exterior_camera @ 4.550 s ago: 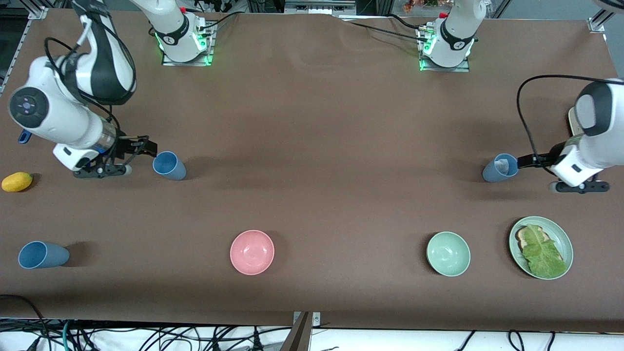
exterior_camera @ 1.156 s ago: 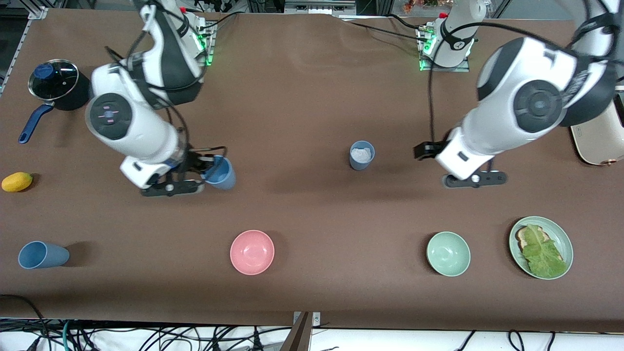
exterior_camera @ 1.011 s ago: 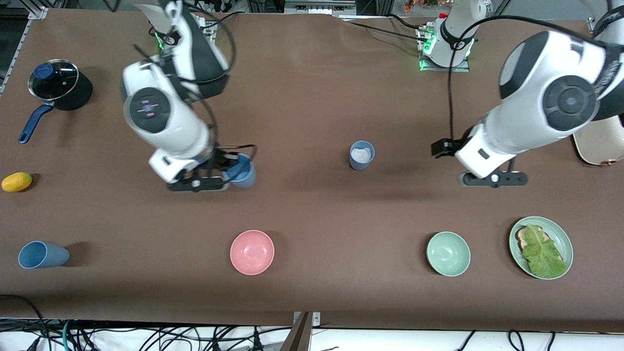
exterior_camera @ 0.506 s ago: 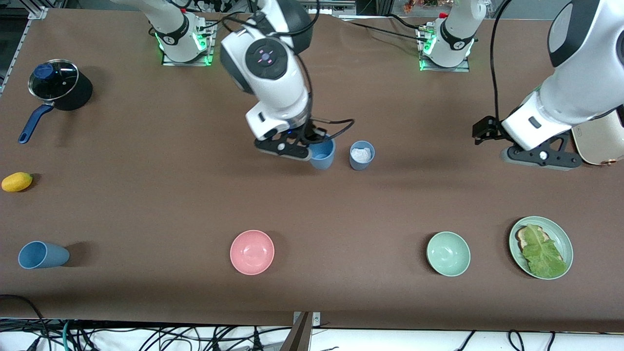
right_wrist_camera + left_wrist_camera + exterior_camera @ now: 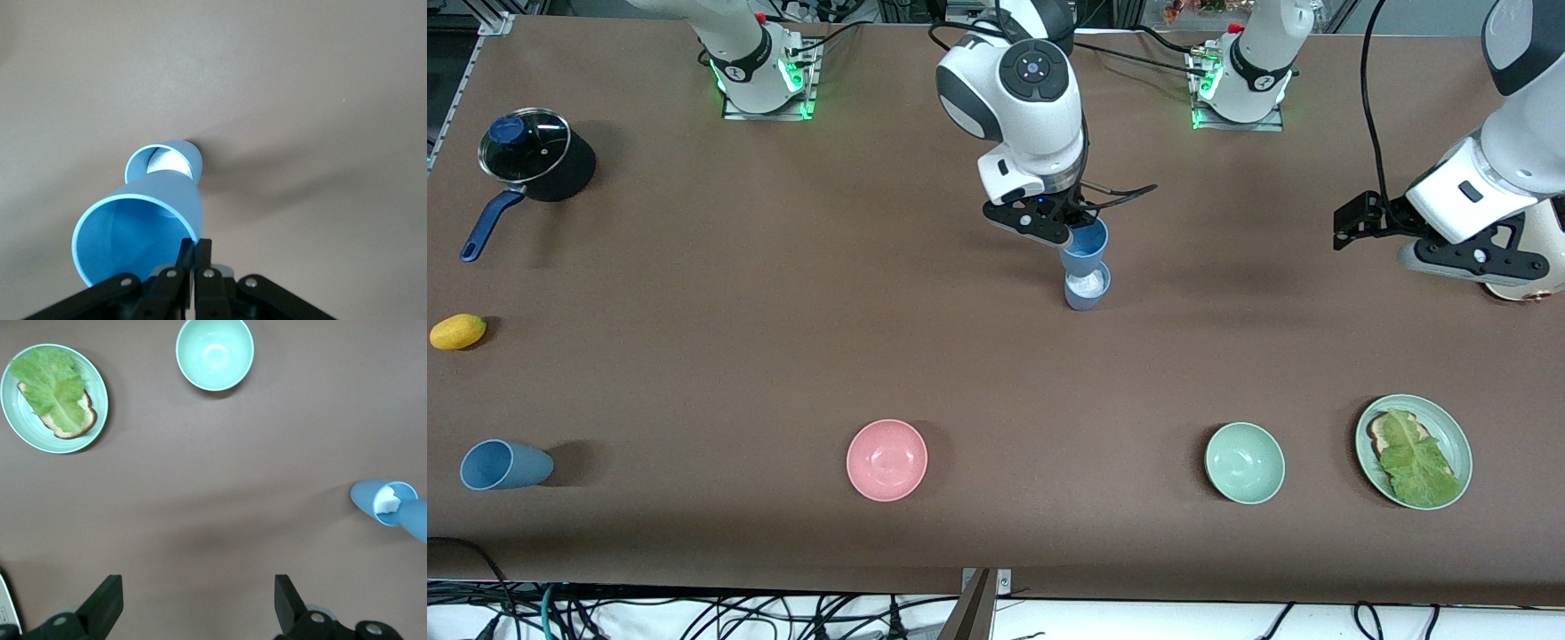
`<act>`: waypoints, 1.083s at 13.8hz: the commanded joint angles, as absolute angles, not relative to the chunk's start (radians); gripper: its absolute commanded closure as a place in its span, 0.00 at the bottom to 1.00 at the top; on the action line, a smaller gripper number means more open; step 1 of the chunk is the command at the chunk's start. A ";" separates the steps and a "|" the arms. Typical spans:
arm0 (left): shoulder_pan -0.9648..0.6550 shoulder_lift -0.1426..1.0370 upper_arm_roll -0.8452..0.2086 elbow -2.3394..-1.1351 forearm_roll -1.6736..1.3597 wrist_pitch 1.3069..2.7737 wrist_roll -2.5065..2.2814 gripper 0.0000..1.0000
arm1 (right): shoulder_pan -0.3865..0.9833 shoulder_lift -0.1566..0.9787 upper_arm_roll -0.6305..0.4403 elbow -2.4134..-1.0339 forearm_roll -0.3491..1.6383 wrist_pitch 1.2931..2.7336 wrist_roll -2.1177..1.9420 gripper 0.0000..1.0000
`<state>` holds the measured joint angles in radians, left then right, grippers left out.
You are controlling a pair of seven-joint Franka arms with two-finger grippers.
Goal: Stack blue cups with both arms
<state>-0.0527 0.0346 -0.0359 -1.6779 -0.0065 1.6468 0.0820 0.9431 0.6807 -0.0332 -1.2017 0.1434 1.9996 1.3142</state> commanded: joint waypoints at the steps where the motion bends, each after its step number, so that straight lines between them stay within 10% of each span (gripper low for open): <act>1: -0.067 0.066 -0.025 -1.614 -0.021 1.606 0.094 0.00 | 0.954 0.704 -0.048 -1.155 0.132 2.009 1.345 1.00; 13: -0.064 0.064 -0.025 -1.615 -0.021 1.595 0.094 0.00 | 0.954 0.739 -0.048 -1.154 0.130 2.065 1.348 1.00; 15: -0.064 0.064 -0.025 -1.615 -0.021 1.595 0.094 0.00 | 0.951 0.738 -0.052 -1.154 0.130 2.063 1.339 0.72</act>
